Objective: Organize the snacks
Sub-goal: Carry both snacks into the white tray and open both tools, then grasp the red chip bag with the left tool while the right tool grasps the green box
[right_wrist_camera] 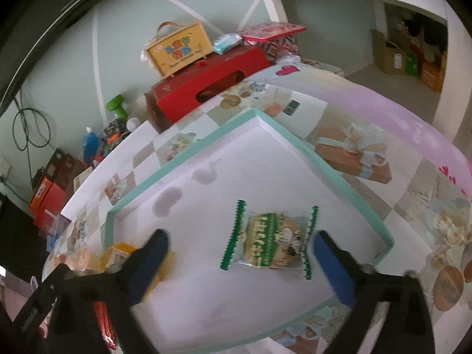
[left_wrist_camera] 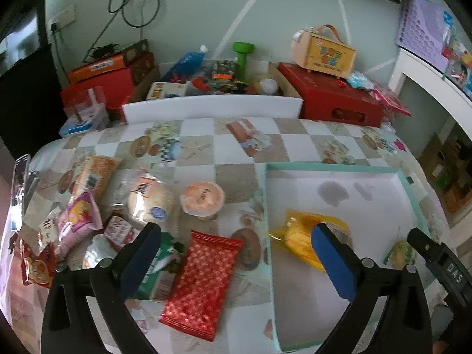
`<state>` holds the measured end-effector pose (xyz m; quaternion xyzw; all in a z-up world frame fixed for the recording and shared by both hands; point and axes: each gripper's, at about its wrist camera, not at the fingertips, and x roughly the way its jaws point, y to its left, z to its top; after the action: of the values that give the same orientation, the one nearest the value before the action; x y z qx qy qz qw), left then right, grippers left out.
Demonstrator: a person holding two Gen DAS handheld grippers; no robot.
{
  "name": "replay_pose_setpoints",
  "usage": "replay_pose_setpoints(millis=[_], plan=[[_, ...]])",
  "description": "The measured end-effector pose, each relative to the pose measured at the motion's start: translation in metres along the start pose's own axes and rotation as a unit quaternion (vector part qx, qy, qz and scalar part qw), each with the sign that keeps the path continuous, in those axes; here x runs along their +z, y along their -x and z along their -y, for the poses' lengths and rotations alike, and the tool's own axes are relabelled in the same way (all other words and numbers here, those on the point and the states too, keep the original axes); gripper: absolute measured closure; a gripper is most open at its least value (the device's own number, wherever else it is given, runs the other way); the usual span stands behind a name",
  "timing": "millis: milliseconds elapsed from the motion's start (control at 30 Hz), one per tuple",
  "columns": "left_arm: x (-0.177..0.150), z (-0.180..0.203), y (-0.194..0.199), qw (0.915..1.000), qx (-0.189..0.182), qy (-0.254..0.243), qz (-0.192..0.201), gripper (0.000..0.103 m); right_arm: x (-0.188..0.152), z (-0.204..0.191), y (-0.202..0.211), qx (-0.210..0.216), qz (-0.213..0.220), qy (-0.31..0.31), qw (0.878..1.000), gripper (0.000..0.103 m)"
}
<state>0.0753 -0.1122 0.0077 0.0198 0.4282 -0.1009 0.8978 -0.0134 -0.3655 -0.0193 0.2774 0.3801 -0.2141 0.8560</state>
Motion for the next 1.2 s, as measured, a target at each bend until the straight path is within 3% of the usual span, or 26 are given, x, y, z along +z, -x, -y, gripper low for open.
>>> replay_pose_setpoints(millis=[467, 800, 967, 1200], plan=[[-0.005, -0.05, 0.003, 0.9974, 0.014, 0.07, 0.0, 0.001, -0.009, -0.038, 0.007, 0.032, 0.009, 0.057, 0.998, 0.0], [-0.007, -0.097, 0.02, 0.9925, 0.059, 0.107, 0.004, 0.001, -0.028, -0.084, 0.012, 0.073, 0.008, 0.101, 0.992, 0.0], [-0.015, -0.118, 0.033, 0.9893, 0.107, 0.097, 0.019, 0.001, -0.041, -0.11, 0.01, 0.098, -0.002, 0.128, 0.987, 0.0], [-0.028, -0.159, 0.052, 0.9846, 0.112, 0.131, 0.025, 0.001, -0.063, -0.143, 0.007, 0.125, -0.02, 0.175, 0.976, 0.0]])
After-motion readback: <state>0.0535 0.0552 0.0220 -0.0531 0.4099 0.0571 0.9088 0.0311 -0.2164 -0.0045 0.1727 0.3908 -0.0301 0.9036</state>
